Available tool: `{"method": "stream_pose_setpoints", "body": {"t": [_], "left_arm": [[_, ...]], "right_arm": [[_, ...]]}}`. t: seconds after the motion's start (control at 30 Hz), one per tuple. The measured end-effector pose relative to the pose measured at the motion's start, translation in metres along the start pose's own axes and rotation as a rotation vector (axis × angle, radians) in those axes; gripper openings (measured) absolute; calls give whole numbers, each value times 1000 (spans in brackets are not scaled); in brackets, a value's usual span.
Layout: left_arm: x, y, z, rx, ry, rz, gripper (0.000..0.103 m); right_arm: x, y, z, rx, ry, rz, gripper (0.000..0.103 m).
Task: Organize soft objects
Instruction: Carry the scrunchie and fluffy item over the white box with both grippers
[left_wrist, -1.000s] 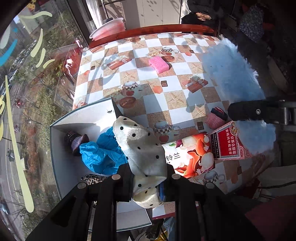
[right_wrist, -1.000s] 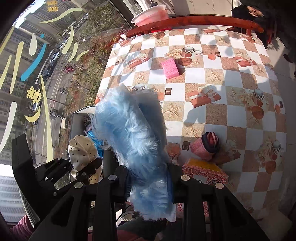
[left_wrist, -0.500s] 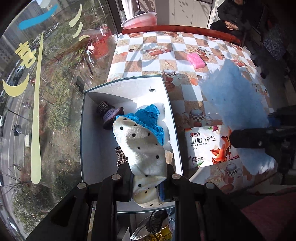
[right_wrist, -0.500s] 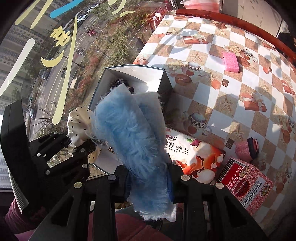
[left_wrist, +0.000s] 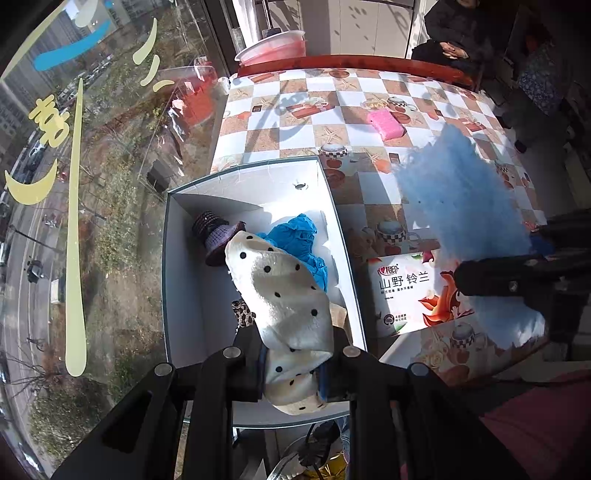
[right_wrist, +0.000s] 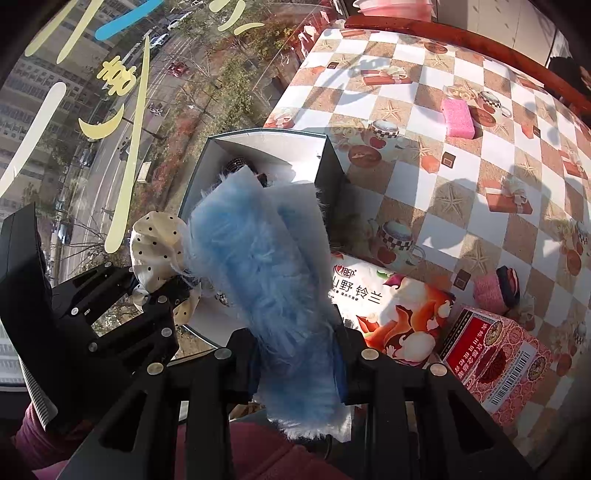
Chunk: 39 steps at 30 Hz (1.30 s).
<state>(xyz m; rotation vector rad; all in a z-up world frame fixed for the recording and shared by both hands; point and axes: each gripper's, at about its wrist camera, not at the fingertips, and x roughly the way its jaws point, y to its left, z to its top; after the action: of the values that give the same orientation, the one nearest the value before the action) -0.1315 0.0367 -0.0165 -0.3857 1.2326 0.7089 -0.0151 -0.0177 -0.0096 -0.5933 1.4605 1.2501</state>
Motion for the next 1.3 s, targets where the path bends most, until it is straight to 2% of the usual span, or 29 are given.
{"method": "stream_pose_setpoints", "body": {"t": [1.3], "left_arm": [[-3,0,-4,21,-10,-3,22]], "right_arm": [[5,0,-4,14,18,-13,31]]}}
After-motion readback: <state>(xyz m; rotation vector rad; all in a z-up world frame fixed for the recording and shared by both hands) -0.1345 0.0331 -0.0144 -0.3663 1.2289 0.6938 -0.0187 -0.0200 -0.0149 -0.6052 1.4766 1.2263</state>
